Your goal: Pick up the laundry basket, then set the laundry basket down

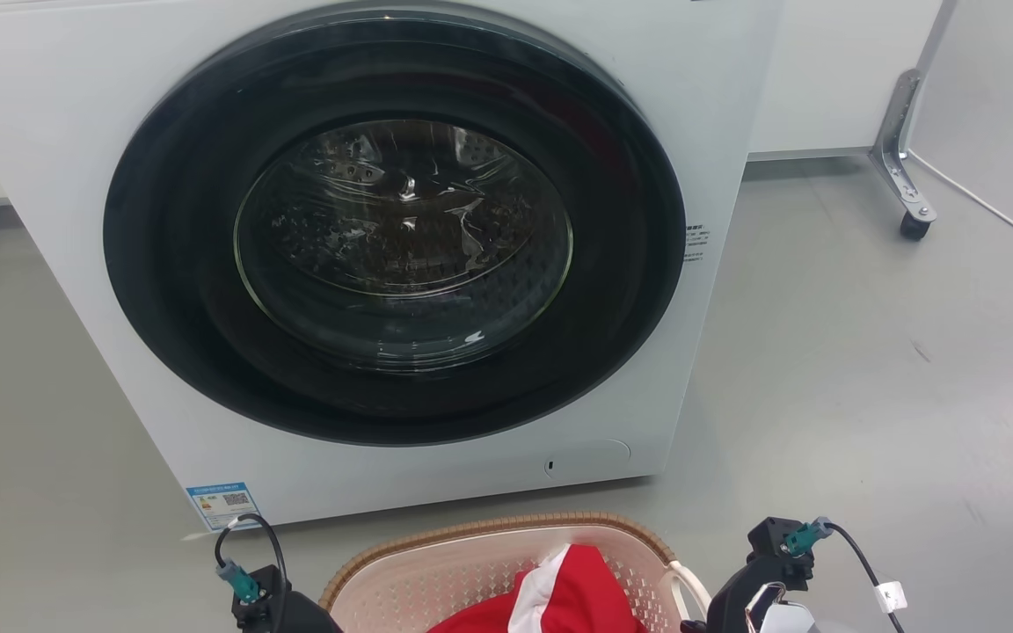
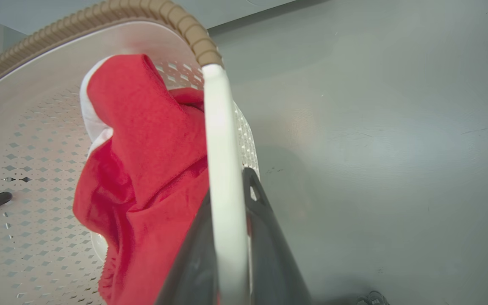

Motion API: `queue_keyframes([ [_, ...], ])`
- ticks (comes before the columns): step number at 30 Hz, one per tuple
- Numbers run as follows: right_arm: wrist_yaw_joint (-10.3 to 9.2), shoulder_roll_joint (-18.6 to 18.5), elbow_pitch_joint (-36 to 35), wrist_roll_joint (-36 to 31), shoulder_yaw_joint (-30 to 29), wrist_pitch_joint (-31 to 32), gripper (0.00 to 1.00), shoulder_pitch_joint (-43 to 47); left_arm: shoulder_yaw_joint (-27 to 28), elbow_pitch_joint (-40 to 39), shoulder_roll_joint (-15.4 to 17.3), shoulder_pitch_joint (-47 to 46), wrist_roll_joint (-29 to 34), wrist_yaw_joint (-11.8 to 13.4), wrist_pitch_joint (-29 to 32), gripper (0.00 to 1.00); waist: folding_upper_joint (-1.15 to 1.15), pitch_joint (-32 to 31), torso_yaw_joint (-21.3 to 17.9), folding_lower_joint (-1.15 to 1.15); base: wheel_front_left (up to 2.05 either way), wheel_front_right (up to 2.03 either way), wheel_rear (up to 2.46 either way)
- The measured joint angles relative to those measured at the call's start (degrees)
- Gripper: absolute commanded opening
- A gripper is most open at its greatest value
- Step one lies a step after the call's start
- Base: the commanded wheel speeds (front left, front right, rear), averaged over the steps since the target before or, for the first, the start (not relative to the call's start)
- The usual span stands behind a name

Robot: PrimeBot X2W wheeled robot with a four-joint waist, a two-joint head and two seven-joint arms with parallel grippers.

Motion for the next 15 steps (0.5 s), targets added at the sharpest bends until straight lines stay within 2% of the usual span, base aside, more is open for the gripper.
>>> queue_keyframes([
  [15,-0.04,-0.03,0.14,0.4,0.63,-0.69,0.0,-0.2,0.01,-0.02,0.0,-0.03,-0.01,0.4,-0.4,0.0,0.0,0.78,-0.18,0.0,0.0,0.0,0.0],
])
